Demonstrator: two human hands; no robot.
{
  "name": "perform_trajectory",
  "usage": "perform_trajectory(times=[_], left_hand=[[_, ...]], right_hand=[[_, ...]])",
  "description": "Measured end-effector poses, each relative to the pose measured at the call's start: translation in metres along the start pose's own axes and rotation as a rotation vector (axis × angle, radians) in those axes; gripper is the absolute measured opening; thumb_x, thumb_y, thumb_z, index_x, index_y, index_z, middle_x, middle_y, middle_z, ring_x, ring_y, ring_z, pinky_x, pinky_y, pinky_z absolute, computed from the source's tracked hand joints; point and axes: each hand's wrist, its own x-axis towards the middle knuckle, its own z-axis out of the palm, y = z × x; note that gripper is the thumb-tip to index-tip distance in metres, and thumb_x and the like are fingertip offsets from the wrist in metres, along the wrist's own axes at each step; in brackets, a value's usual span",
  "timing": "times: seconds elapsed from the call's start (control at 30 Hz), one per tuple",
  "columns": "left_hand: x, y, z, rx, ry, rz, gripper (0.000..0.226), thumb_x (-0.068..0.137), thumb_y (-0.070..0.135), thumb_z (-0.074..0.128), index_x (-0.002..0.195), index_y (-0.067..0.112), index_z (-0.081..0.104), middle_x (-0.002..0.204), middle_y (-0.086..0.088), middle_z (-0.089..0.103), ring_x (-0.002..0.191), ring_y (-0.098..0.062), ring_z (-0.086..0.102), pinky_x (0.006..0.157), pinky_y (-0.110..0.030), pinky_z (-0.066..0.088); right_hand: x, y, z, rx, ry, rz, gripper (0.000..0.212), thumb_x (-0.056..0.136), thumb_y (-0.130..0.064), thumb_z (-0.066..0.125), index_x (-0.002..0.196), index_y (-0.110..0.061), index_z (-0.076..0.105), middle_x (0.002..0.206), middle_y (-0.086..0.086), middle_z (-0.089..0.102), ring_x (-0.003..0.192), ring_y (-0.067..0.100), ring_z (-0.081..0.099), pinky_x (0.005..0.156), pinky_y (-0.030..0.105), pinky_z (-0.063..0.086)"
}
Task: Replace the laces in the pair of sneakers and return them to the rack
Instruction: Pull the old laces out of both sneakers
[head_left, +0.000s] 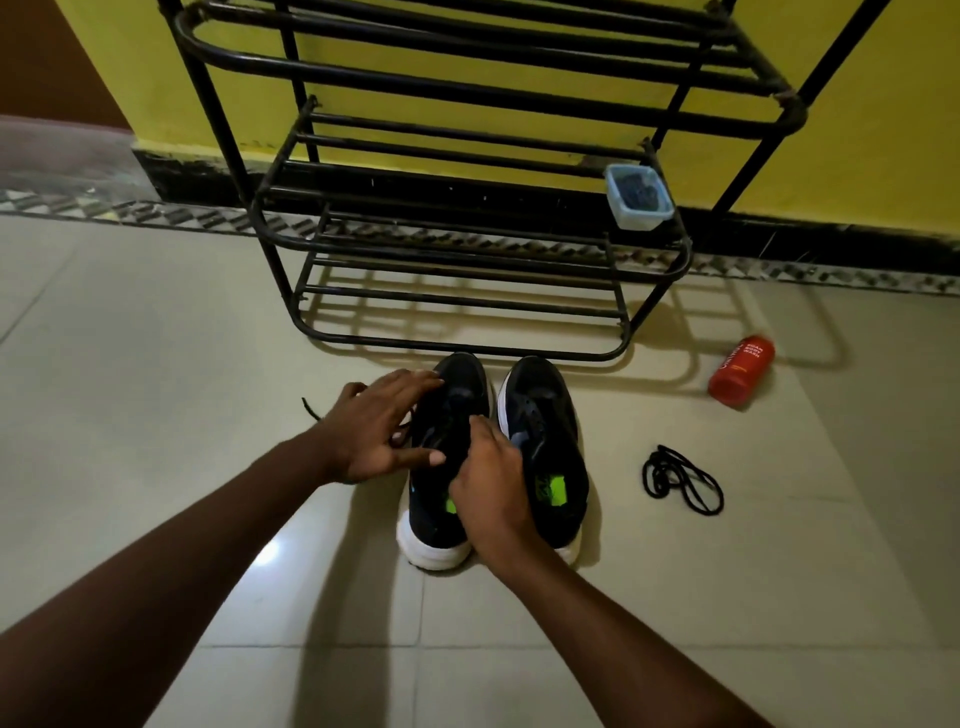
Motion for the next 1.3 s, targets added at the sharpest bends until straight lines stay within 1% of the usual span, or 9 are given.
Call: perform_trajectory(times=[0.1, 0.23, 0.47, 0.73, 0.87, 0.93, 1.13, 1.23, 1.3], left_hand=[[-0.007, 0.004, 0.015, 0.012, -0.045, 0.018, 0.1, 0.083, 0.086, 0.038, 0.16, 0.034, 0.0, 0.169, 0.011, 0.0, 0.156, -0.012, -0.003, 0.122, -0.054, 0.013], [-0.011, 0.006, 0.026, 0.029, -0.025, -0.007, 0.104, 0.078, 0.093, 0.016, 0.16, 0.032, -0.003, 0.169, 0.011, 0.001, 0.156, -0.013, 0.002, 0.122, -0.054, 0.018], [-0.009, 0.009, 0.028, 0.081, 0.0, -0.018, 0.095, 0.087, 0.085, 0.026, 0.16, 0.03, -0.002, 0.169, 0.006, 0.01, 0.155, -0.015, 0.012, 0.119, -0.055, 0.02], [-0.012, 0.012, 0.029, 0.066, 0.006, -0.019, 0.092, 0.09, 0.08, 0.03, 0.159, 0.028, 0.001, 0.169, 0.002, 0.012, 0.155, -0.017, 0.014, 0.12, -0.054, 0.022], [-0.012, 0.012, 0.03, 0.094, 0.02, -0.026, 0.094, 0.089, 0.081, 0.029, 0.16, 0.026, 0.002, 0.167, 0.0, 0.018, 0.153, -0.018, 0.018, 0.119, -0.057, 0.022], [-0.012, 0.014, 0.031, 0.09, 0.032, -0.033, 0.094, 0.087, 0.083, 0.026, 0.159, 0.026, 0.005, 0.166, 0.0, 0.021, 0.152, -0.018, 0.021, 0.118, -0.056, 0.023], [-0.012, 0.013, 0.034, 0.092, 0.048, -0.038, 0.096, 0.084, 0.086, 0.02, 0.159, 0.027, 0.005, 0.168, 0.004, 0.015, 0.154, -0.015, 0.015, 0.119, -0.054, 0.022], [-0.012, 0.013, 0.034, 0.094, 0.039, -0.038, 0.095, 0.087, 0.084, 0.023, 0.16, 0.026, 0.002, 0.168, 0.002, 0.015, 0.155, -0.016, 0.012, 0.12, -0.054, 0.02], [-0.012, 0.013, 0.034, 0.086, 0.04, -0.039, 0.094, 0.089, 0.081, 0.028, 0.16, 0.025, 0.003, 0.168, 0.0, 0.016, 0.155, -0.017, 0.013, 0.12, -0.054, 0.02]], right_hand=[[0.005, -0.004, -0.006, 0.002, -0.034, 0.008, 0.054, 0.09, -0.009, 0.066, 0.141, -0.01, 0.048, 0.142, 0.007, 0.053, 0.131, 0.025, 0.049, 0.11, 0.031, 0.039], [0.016, -0.007, -0.014, -0.01, -0.076, -0.005, 0.067, 0.084, -0.017, 0.077, 0.143, -0.014, 0.046, 0.137, 0.008, 0.053, 0.126, 0.027, 0.055, 0.104, 0.036, 0.047], [0.067, -0.011, -0.024, -0.206, -0.165, -0.163, 0.036, 0.087, -0.006, 0.066, 0.122, -0.014, 0.068, 0.129, 0.011, 0.044, 0.121, 0.029, 0.049, 0.103, 0.034, 0.046], [0.088, -0.012, -0.017, -0.385, -0.168, -0.283, 0.014, 0.091, -0.007, 0.062, 0.105, -0.01, 0.066, 0.121, 0.011, 0.049, 0.118, 0.029, 0.046, 0.088, 0.043, 0.052], [0.096, 0.0, -0.008, 0.138, -0.015, 0.067, 0.003, 0.093, -0.007, 0.059, 0.095, -0.009, 0.06, 0.102, 0.011, 0.067, 0.097, 0.025, 0.061, 0.081, 0.036, 0.05], [0.095, 0.003, -0.009, 0.44, 0.031, 0.222, 0.015, 0.096, -0.013, 0.06, 0.081, -0.013, 0.058, 0.088, 0.008, 0.07, 0.08, 0.02, 0.062, 0.075, 0.031, 0.046], [0.096, 0.005, -0.023, 0.084, -0.193, -0.055, 0.012, 0.087, -0.02, 0.075, 0.076, -0.015, 0.073, 0.083, 0.001, 0.072, 0.083, 0.013, 0.066, 0.074, 0.023, 0.048], [0.099, -0.001, -0.022, 0.376, -0.142, 0.096, 0.014, 0.1, -0.021, 0.059, 0.093, -0.01, 0.066, 0.094, 0.004, 0.067, 0.082, 0.014, 0.058, 0.072, 0.027, 0.044], [0.1, -0.004, -0.028, 0.779, -0.136, 0.337, 0.016, 0.106, -0.022, 0.047, 0.102, -0.01, 0.058, 0.092, 0.008, 0.065, 0.063, 0.012, 0.049, 0.052, 0.027, 0.039]])
